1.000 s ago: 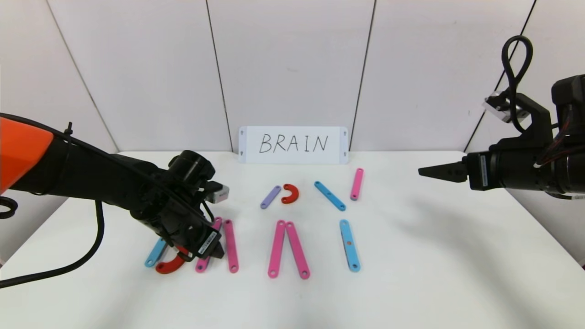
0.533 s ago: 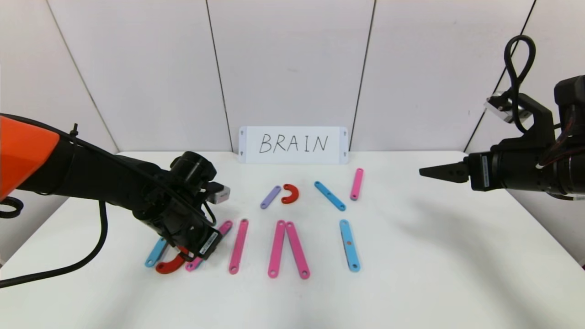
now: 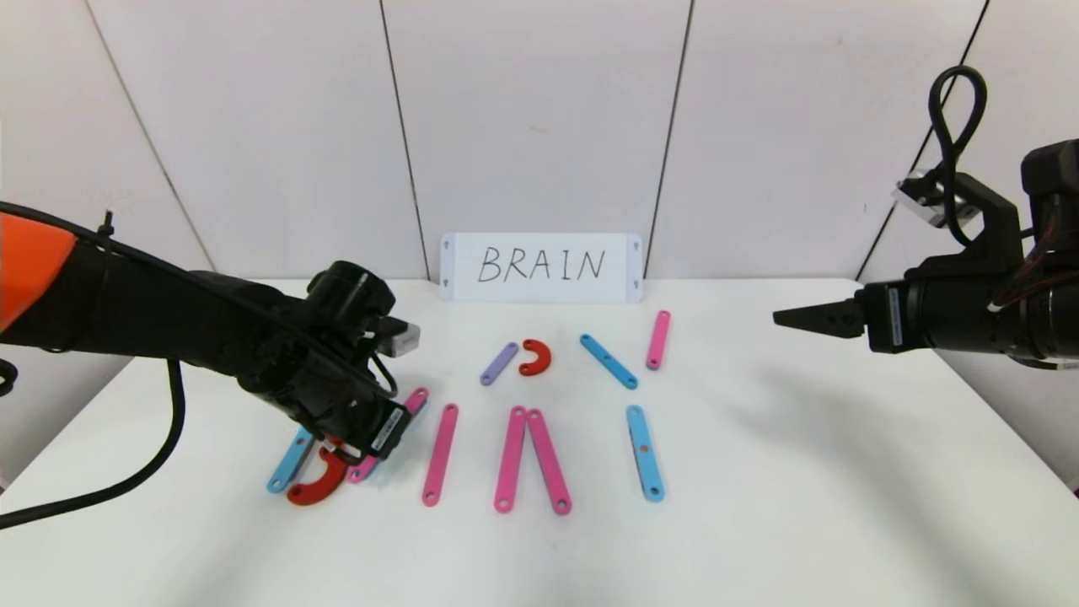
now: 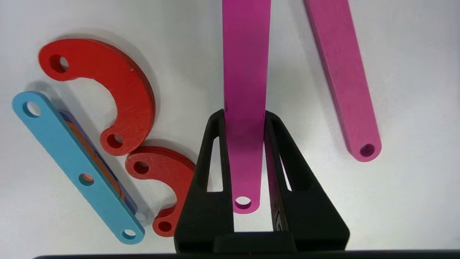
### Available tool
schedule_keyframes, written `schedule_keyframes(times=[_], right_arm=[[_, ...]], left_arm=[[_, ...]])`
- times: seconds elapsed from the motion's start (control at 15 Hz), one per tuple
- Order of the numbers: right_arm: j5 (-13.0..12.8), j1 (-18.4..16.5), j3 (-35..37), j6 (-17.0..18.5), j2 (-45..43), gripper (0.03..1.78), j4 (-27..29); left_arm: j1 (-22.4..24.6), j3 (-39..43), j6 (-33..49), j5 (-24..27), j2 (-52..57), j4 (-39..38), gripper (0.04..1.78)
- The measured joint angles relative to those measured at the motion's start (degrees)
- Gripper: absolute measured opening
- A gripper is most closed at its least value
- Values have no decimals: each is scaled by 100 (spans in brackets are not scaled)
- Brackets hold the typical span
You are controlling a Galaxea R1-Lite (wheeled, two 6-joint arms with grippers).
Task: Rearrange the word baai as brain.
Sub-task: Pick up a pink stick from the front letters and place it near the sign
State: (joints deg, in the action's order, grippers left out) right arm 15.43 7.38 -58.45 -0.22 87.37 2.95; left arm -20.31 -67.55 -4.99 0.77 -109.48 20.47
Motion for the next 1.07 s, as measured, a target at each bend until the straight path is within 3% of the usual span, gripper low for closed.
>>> schedule_keyframes(times=[0.47,1.07], right_arm=[[0,6,0,1,9,174,7],[-6,20,44,-20,50,174,-9]], left_arm=[[352,-1381,669,-202,-30,76,31],[1102,-3198,1091,-291,-1386,660,31]])
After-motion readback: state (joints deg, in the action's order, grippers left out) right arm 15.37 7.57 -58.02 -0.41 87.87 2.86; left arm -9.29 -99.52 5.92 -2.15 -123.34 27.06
